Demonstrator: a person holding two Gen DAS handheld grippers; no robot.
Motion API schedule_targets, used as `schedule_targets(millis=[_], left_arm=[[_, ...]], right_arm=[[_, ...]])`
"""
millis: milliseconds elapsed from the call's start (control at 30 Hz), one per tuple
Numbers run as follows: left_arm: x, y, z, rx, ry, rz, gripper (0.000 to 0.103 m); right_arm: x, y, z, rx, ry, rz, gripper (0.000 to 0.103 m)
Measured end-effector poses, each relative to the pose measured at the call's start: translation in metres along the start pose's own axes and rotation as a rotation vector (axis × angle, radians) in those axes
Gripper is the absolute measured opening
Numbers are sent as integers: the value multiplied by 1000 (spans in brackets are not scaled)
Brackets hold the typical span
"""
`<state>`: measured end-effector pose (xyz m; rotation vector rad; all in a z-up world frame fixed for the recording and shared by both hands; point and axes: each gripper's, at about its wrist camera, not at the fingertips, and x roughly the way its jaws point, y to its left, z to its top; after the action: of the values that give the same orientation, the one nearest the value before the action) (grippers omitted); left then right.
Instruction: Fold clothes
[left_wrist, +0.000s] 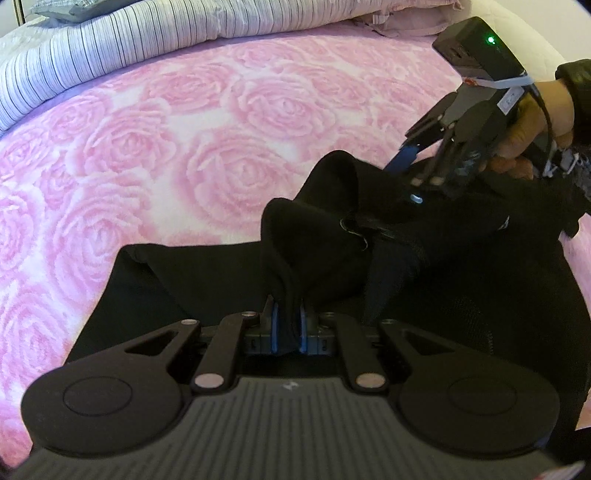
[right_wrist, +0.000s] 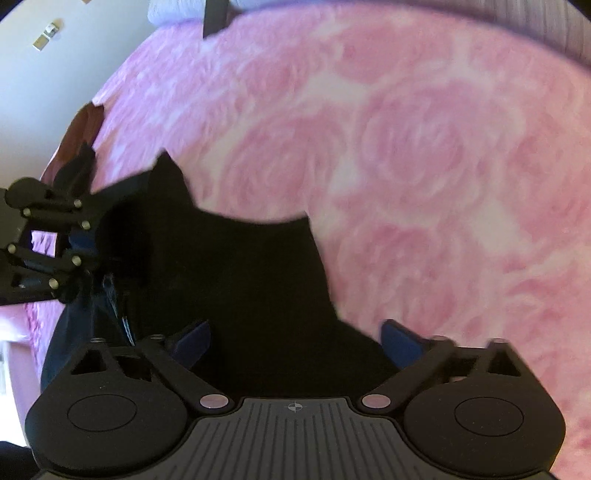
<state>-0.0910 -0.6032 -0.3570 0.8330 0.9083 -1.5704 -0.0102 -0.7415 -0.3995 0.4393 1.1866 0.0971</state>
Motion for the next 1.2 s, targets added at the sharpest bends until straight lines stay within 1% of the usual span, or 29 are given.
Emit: schedule_targets(millis=[33, 67, 100, 167, 200, 300, 400, 433, 467, 500, 533, 600, 667, 700, 733, 767, 800, 833, 933, 1033, 1133, 1200], left_arm=[[0, 0, 1, -5, -6, 3, 8], [-1, 0, 3, -10, -12, 6, 8], [-2, 0, 6, -15, -21, 10, 8], [-10, -1, 20, -16, -61, 21, 8], [-16, 1, 33, -18, -92, 24, 8], [-26, 5, 81, 17, -190, 34, 8], [-20, 11, 135, 63, -263, 61, 9], [-12, 16, 155, 67, -274, 61, 10], [0, 20, 171, 68, -267, 58, 10], [13, 21, 180, 77, -259, 62, 10], [26, 22, 189, 86, -251, 66, 10], [51, 21, 193, 97, -220, 80, 10], [69, 20, 187, 86, -179, 116, 10], [73, 21, 180, 70, -163, 121, 10], [74, 22, 172, 56, -163, 128, 15], [72, 22, 165, 49, -161, 134, 18], [69, 22, 156, 45, -156, 137, 19], [65, 21, 149, 41, -156, 138, 20], [54, 17, 128, 35, -142, 141, 21], [47, 14, 106, 33, -114, 154, 22], [45, 7, 85, 19, -79, 157, 22], [43, 2, 76, 25, -72, 147, 22]], right_arm=[[-3, -2, -1, 12, -19, -10, 26], [-8, -3, -1, 27, -40, -20, 15], [-17, -3, -1, 42, -67, -18, 12], [-41, 8, -3, 1, -118, -69, 10], [-52, 7, 0, 1, -144, -87, 10], [-87, -3, 13, 15, -219, -133, 10], [-122, -13, 26, 29, -294, -180, 10], [-134, -17, 31, 33, -319, -195, 10], [-135, -23, 35, 47, -317, -180, 10], [-131, -31, 38, 66, -312, -164, 10], [-126, -41, 35, 126, -317, -144, 10], [-114, -60, 26, 261, -327, -101, 10], [-102, -80, 18, 396, -337, -57, 10], [-97, -90, 13, 463, -342, -35, 13], [-91, -99, 9, 530, -346, -13, 32], [-85, -109, 4, 598, -350, 9, 61], [-79, -119, 0, 665, -353, 32, 75], [-82, -123, -5, 706, -389, 66, 83], [-96, -133, -20, 814, -507, 174, 83], [-108, -135, -27, 886, -580, 256, 83], [-114, -138, -32, 947, -614, 315, 83], [-116, -136, -36, 972, -617, 305, 83]])
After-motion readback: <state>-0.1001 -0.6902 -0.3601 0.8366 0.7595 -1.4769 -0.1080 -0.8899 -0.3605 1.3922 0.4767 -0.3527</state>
